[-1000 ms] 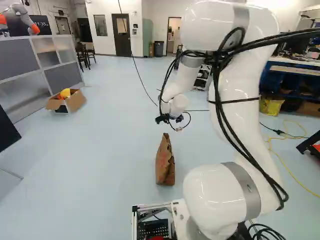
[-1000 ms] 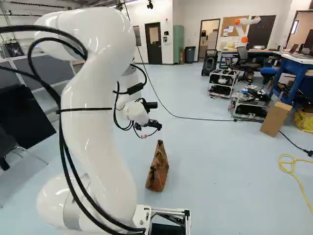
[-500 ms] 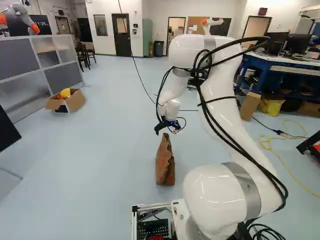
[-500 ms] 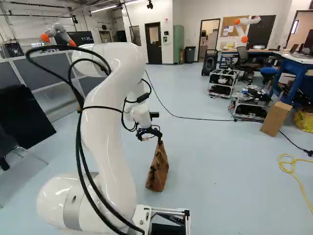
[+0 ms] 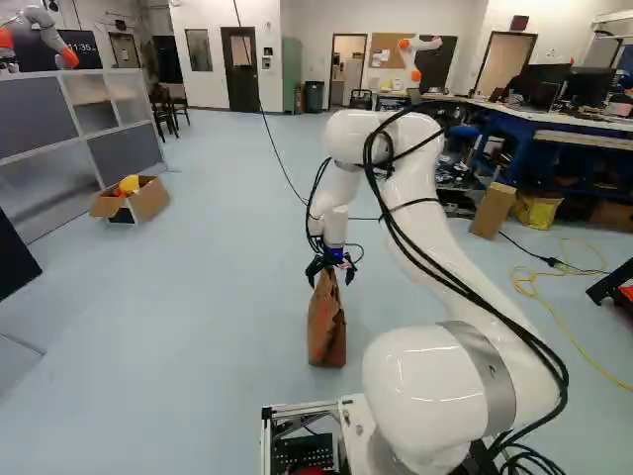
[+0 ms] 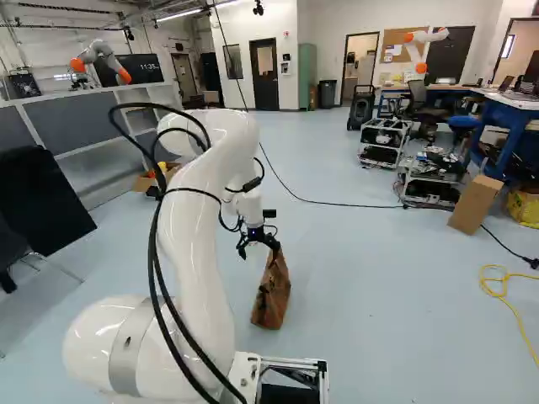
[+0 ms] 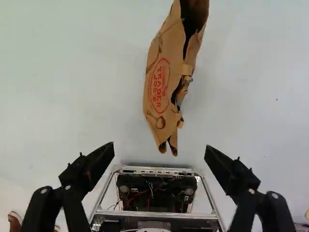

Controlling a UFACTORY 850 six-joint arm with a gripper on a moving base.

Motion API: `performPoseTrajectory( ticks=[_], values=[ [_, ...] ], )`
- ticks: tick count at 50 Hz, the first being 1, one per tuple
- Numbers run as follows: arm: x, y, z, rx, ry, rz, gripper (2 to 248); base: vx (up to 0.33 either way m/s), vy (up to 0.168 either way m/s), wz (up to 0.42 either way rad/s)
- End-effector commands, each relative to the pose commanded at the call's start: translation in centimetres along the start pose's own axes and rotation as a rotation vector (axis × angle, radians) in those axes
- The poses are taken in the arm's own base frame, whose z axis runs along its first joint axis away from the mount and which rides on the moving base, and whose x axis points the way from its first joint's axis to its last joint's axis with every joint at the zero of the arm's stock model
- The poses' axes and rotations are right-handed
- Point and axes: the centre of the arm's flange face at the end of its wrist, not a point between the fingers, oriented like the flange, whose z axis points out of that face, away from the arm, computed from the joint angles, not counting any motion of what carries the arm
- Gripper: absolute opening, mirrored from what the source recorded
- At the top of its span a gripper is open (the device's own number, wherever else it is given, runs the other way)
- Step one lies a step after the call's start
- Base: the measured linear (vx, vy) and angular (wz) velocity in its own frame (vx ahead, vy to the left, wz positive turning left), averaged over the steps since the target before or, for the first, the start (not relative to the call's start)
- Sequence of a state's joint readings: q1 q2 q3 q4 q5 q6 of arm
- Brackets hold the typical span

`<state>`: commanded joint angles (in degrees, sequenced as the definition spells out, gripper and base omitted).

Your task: Pick up the grocery bag from the ground

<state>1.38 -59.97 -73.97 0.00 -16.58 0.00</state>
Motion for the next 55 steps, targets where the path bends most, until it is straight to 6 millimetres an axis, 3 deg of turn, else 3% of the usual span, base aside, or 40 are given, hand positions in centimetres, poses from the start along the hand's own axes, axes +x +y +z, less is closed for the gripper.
performPoseTrajectory(
  ticks=[36,55],
  values=[
    [6.8,0.3,9.8,0.006,-0.007,0.021,247,0.0,0.0,0.0],
    [8.2,3.3,15.0,0.021,-0.062,0.092,247,0.0,0.0,0.0]
  ],
)
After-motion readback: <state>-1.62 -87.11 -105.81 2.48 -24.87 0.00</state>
